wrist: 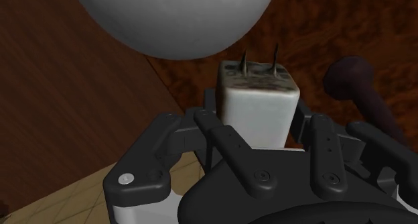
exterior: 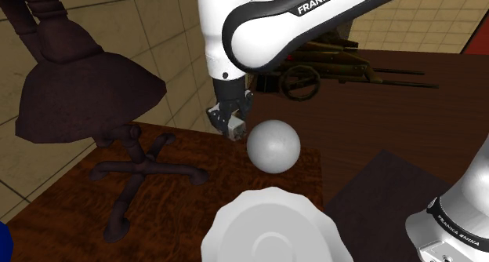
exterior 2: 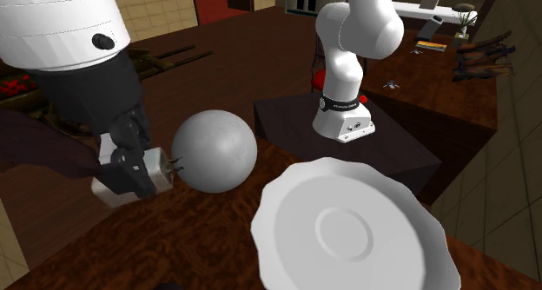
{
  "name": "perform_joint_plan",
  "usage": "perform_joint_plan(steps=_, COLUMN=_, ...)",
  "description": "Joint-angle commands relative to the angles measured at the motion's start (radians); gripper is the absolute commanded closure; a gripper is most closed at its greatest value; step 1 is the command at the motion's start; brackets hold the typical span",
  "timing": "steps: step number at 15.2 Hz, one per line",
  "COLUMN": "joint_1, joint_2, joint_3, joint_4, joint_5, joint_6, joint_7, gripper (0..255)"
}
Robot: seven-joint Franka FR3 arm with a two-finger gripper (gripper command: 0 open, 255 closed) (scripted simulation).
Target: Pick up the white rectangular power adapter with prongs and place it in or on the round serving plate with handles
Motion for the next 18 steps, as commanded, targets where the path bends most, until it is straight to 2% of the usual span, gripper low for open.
perform_joint_plan(steps=1, joint_1=0.014, joint_2=-0.044, joint_3=0.015, joint_4=-0.054, joint_5=0.013, joint_6=0.012, joint_7=0.025, gripper=255)
perform_joint_plan(steps=9, joint_1=0.088, joint_2=-0.209, joint_3=0.090, joint_4=-0.245, joint_5=0.080, joint_6=0.045, joint_7=0.143, gripper=255)
perform_joint_plan(steps=18, joint_1=0.190, joint_2=-0.343, joint_3=0.194, joint_4=-0.370, joint_5=0.163, joint_6=0.051, joint_7=0.301, gripper=255)
